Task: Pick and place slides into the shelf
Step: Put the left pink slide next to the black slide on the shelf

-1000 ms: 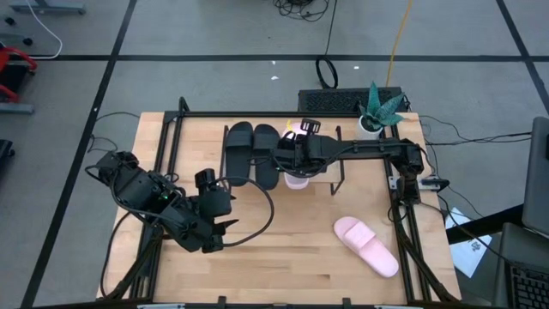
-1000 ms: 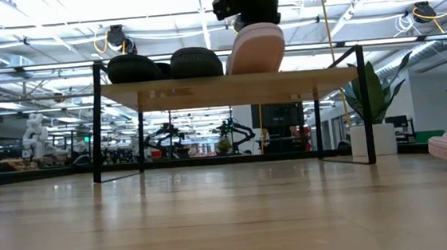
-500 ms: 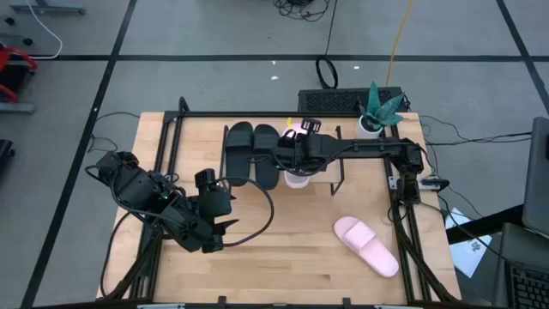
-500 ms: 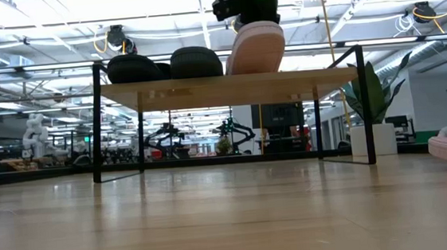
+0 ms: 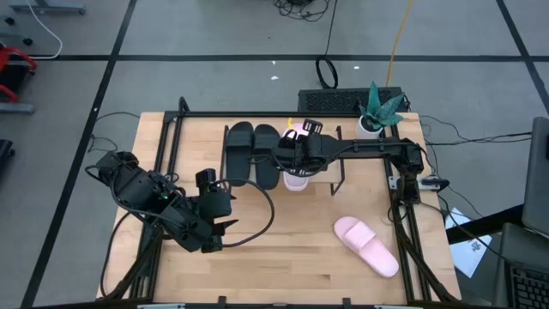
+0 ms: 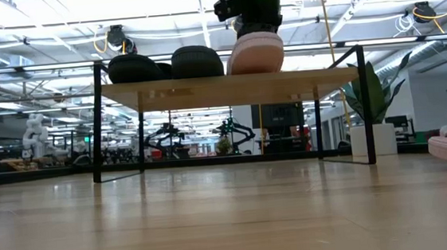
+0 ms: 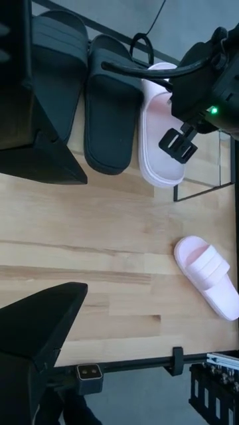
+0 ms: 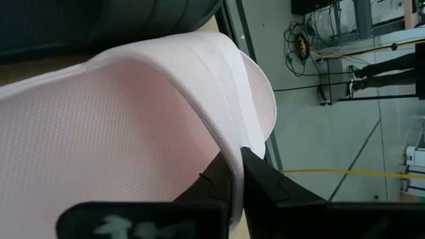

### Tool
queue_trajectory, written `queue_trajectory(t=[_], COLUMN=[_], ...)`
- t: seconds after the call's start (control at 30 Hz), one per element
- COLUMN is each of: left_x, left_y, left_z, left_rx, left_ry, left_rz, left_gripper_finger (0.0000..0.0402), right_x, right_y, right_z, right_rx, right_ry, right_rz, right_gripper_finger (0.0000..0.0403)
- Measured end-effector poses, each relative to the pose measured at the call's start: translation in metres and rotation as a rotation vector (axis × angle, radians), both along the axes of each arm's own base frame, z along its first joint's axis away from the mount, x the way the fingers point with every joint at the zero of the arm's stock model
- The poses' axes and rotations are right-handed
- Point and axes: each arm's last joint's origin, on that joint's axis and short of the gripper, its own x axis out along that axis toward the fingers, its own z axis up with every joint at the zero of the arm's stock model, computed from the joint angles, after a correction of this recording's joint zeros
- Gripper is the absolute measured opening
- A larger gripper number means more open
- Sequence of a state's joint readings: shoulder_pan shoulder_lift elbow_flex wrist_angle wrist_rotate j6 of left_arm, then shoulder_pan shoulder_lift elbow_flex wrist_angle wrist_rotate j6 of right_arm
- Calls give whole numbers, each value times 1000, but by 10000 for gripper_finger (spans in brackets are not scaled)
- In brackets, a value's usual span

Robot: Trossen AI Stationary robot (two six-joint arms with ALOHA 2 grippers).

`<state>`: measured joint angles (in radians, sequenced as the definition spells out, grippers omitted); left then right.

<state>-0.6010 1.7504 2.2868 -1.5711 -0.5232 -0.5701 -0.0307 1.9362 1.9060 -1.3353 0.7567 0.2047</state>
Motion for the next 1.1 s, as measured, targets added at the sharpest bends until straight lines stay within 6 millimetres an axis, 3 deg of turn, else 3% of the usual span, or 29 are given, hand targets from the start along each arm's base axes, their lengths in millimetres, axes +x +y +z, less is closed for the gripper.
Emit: queue_trajectory(t=[0.93,1.1], left_x=[0,0], left_y=[0,0], left_z=[0,0], left_rx=[27,29], left_ry=[7,8], left_rz=[-32,-35], left_gripper_finger=[253,253], right_x=[5,5], right_y=[1,1], right_z=[-1,-1], right_rx=[75,78], right_ry=[-57,-57], right_rz=[11,12], right_gripper_finger=[14,37])
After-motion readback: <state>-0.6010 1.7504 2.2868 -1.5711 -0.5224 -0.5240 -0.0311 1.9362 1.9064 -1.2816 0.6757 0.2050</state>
